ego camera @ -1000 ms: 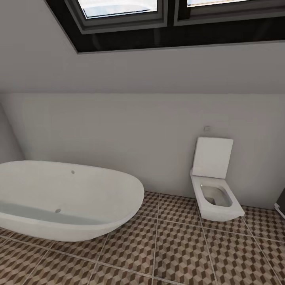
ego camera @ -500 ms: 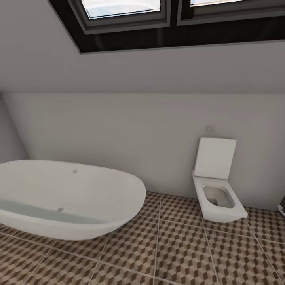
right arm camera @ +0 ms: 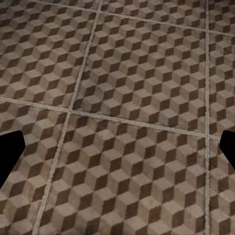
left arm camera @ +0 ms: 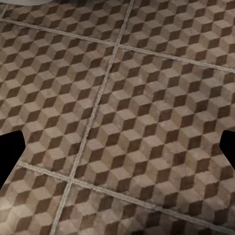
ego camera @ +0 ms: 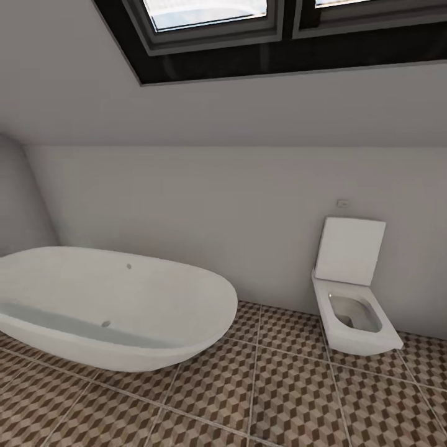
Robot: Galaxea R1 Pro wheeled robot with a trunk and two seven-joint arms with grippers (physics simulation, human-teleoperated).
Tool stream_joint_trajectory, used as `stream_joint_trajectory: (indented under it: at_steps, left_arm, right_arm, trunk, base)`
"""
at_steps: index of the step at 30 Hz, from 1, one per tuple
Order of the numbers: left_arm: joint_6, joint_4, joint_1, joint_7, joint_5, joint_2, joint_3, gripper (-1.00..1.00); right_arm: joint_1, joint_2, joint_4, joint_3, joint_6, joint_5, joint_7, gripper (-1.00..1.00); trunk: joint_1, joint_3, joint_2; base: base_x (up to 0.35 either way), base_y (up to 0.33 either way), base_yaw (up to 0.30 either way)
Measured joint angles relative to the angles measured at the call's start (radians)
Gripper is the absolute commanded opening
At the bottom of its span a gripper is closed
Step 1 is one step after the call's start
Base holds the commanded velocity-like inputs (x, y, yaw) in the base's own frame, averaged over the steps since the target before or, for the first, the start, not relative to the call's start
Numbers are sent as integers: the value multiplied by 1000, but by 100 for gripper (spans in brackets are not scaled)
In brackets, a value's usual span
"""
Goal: Take the four mousetraps from the cabinet in the bathroom and place them on the bathroom floor. Make sure all four end up on the same floor surface, and ensure that at least two of them are either under or directly next to the same bathroom sink.
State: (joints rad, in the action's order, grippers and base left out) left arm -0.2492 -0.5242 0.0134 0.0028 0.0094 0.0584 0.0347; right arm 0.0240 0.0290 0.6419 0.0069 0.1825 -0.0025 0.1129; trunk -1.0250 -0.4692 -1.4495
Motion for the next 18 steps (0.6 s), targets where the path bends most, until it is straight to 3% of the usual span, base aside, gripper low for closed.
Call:
stream_joint_trajectory:
  at_steps: [18]
  left_arm:
    - [0, 13, 0, 0, -1, -3, 0, 100]
  right_arm:
    - [0, 0, -1, 0, 0, 0, 0, 100]
  trunk:
    - [0, 0, 0]
  base:
    - [0, 0, 1]
